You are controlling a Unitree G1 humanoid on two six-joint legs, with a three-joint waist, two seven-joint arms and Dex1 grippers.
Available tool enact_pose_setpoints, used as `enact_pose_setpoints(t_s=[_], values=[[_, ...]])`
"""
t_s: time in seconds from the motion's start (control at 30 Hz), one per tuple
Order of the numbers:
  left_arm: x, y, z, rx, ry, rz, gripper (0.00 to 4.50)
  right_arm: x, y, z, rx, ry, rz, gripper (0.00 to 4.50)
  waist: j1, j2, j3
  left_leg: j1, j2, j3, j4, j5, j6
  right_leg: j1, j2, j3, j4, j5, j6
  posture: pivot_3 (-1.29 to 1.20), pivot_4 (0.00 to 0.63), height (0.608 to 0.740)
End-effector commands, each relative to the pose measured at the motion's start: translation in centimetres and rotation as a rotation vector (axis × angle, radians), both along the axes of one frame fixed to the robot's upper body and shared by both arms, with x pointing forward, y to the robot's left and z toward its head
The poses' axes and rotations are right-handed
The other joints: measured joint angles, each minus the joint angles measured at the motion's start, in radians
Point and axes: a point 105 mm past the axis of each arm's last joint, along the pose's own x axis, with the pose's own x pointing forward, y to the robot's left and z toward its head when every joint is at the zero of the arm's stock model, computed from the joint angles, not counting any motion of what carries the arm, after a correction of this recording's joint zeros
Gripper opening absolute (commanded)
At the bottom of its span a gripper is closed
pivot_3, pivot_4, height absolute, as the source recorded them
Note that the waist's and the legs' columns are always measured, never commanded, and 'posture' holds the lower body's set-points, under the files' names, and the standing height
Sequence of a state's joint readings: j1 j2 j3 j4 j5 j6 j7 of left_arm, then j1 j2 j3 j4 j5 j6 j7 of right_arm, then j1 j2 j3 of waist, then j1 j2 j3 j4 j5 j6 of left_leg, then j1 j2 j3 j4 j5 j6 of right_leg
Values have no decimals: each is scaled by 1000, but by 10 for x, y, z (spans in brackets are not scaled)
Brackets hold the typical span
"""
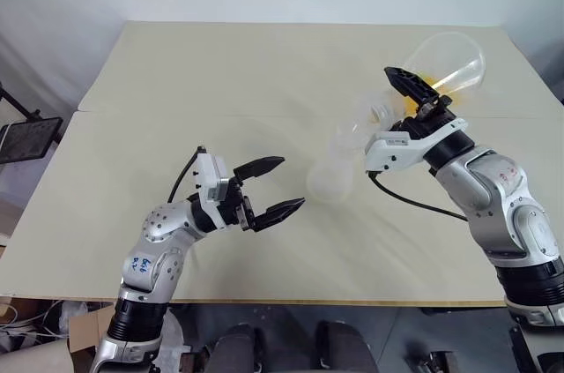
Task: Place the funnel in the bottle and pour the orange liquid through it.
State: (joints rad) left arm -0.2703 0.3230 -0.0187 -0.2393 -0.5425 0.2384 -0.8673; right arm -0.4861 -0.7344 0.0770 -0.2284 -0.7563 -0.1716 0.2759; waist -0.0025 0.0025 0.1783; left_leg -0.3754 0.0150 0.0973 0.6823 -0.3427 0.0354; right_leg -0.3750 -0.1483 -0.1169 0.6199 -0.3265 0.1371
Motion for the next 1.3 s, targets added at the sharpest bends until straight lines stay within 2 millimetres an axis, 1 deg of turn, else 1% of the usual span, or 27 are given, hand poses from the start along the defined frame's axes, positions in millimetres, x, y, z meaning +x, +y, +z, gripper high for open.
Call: enact_pose_setpoints(t_s=[0.03,0.33,1.3], values=[[-4,-2,8,-8,-44,-9,4500,-5,2,17,-14,-74,7,2807,0,0,0,0,0,0,0,0,0,0,0,0,0,0,0,0,150,740],[-4,-3,8,-7,-43,-9,4500,-5,1,17,-57,-102,2,2807,0,0,0,0,0,0,0,0,0,0,0,0,0,0,0,0,150,740],[-4,-7,8,-20,-43,-13,4500,-2,-4,22,-101,-138,-22,2807,0,0,0,0,0,0,0,0,0,0,0,0,0,0,0,0,150,740]])
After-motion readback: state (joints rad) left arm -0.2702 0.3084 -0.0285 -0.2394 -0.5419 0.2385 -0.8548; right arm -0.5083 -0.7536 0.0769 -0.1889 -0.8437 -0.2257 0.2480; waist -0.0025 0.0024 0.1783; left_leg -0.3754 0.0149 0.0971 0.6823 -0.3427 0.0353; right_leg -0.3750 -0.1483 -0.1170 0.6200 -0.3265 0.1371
